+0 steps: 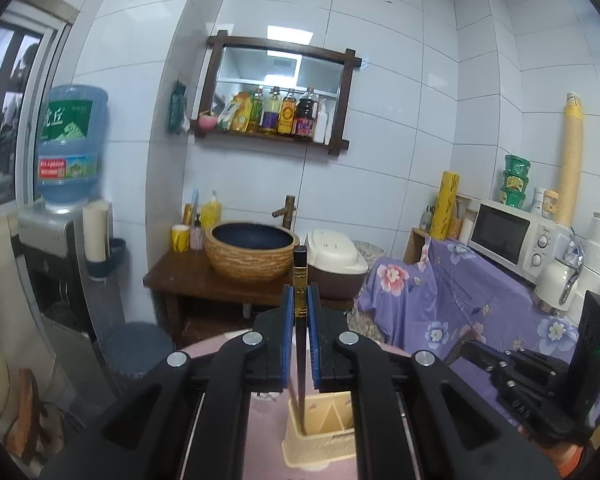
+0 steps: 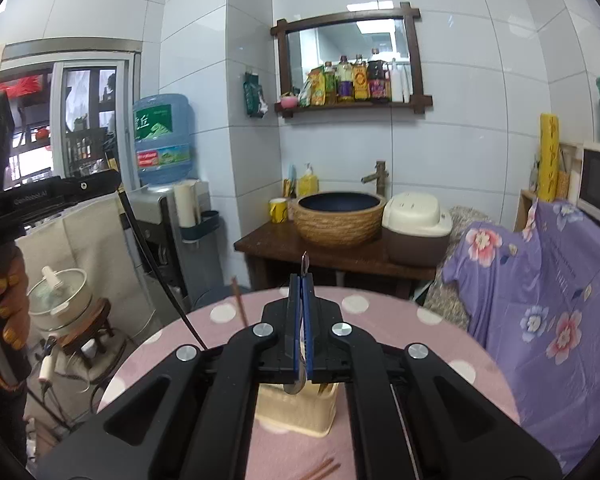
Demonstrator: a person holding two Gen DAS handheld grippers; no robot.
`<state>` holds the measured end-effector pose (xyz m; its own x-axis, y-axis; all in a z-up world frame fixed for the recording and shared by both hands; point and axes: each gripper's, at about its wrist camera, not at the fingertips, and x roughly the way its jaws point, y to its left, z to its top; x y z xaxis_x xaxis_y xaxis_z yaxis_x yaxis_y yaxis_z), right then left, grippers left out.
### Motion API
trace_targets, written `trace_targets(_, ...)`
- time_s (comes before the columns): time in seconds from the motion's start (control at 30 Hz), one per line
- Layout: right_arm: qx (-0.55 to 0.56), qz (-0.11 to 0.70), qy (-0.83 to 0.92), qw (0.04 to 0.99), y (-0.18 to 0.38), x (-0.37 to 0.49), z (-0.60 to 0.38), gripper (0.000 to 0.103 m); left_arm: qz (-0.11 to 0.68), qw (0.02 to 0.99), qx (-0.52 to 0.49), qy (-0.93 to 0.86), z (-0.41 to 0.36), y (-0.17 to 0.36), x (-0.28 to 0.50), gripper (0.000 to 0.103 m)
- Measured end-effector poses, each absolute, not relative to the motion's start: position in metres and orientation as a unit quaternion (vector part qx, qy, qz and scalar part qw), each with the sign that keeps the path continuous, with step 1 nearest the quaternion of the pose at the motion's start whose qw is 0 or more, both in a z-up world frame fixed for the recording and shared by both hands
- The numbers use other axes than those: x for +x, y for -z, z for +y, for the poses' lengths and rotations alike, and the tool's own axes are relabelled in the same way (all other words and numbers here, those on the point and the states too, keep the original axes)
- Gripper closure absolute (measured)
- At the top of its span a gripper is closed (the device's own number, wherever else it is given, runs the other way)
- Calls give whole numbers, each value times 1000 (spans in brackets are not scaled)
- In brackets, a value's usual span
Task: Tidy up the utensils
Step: 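Lift the black chopstick into the holder with the left gripper while the right inserts the spoon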
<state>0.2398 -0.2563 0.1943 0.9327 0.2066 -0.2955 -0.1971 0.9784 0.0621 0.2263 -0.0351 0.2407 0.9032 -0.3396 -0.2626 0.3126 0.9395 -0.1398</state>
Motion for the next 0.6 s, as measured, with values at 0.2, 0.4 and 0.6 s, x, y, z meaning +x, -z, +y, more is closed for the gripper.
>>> trace_targets(0.2, 16, 184, -83, 979, -156, 274, -248, 101, 174, 971, -43, 158, -70, -201, 259, 95)
trace_targets(0.4, 18, 223, -85, 971, -106, 287, -239, 101, 221, 962, -47, 153, -83, -138, 278, 95)
trace_targets(0.6, 22, 244, -88, 966, -73, 292, -233, 101, 265, 951, -50, 149, -84, -92, 285, 95)
